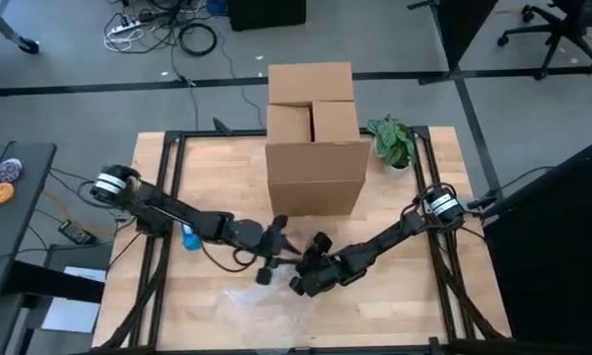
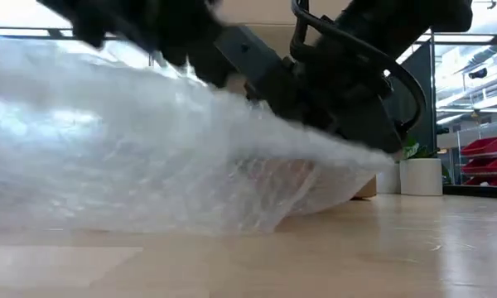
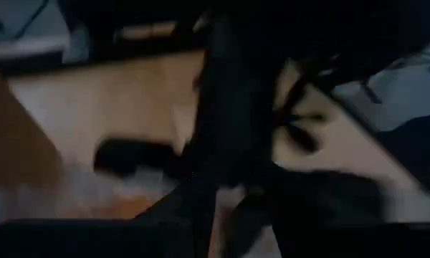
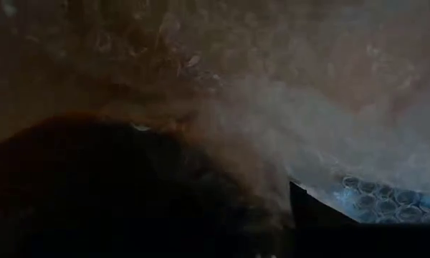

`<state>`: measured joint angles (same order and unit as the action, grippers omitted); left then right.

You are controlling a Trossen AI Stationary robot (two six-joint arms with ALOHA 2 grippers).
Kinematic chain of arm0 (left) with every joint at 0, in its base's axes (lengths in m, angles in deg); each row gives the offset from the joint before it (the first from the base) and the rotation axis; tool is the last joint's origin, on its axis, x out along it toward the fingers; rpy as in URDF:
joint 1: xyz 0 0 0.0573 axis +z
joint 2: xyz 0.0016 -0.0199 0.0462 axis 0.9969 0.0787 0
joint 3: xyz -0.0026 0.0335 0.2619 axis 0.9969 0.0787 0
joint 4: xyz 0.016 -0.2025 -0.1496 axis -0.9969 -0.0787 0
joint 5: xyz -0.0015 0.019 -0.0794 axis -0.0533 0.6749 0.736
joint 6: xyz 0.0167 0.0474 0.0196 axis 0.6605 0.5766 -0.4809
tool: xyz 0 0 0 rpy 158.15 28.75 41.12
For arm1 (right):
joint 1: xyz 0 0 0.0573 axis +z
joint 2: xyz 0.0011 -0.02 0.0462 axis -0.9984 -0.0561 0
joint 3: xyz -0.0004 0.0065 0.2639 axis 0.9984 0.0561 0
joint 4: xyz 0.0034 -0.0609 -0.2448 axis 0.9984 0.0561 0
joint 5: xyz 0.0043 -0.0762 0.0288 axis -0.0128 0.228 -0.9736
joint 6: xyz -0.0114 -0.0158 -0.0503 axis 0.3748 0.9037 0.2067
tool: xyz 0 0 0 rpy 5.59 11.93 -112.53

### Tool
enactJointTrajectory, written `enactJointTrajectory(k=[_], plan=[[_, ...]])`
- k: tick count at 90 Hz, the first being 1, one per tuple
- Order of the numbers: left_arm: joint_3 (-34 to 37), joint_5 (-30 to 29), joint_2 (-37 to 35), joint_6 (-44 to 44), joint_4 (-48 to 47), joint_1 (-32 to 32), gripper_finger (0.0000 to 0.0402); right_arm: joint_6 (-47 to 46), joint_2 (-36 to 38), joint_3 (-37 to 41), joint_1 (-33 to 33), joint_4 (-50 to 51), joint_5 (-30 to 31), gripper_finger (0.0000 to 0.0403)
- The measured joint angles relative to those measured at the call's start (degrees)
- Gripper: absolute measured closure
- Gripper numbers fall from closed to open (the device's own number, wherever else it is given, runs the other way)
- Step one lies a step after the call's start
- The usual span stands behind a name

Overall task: Wrap mug
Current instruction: Wrap the orange mug using the transparent bubble wrap

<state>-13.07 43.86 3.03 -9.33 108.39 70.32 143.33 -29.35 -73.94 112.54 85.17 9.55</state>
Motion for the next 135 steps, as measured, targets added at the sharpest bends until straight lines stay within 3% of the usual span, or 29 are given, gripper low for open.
enactJointTrajectory(k=[16,36,44,65,79,91,114,135], plan=[[0.10,-3.43,-6.88,-1.04,-11.44,6.41,0.0302,2.43,0.00,0.00,0.00,-0.02,-0.38,0.0365],[0.12,9.89,-7.08,-2.01,-23.61,16.00,0.0302,3.02,0.00,0.02,0.00,-0.20,-0.71,0.0366],[0.07,16.06,-5.95,-0.82,-22.10,17.33,0.0302,3.02,0.00,0.02,0.00,-0.32,-0.96,0.0365],[0.01,24.77,-0.31,-0.45,-15.68,19.88,0.0302,3.02,-0.02,0.03,0.00,-0.54,-1.25,0.0366],[0.06,23.15,4.21,-0.70,-11.28,20.13,0.0301,2.97,-0.07,0.07,-0.04,-1.45,-1.75,0.0365],[0.06,26.46,6.36,-0.98,-6.18,19.86,0.0293,2.93,-0.09,0.07,0.00,-1.59,-1.93,0.0364],[0.06,27.22,6.68,-2.16,-3.71,19.39,0.0272,2.86,-0.09,0.09,0.02,-1.92,-2.14,0.0364],[0.06,23.50,7.80,4.46,-1.55,17.12,0.0285,2.79,-0.11,0.11,0.09,-3.00,-2.21,0.0363]])
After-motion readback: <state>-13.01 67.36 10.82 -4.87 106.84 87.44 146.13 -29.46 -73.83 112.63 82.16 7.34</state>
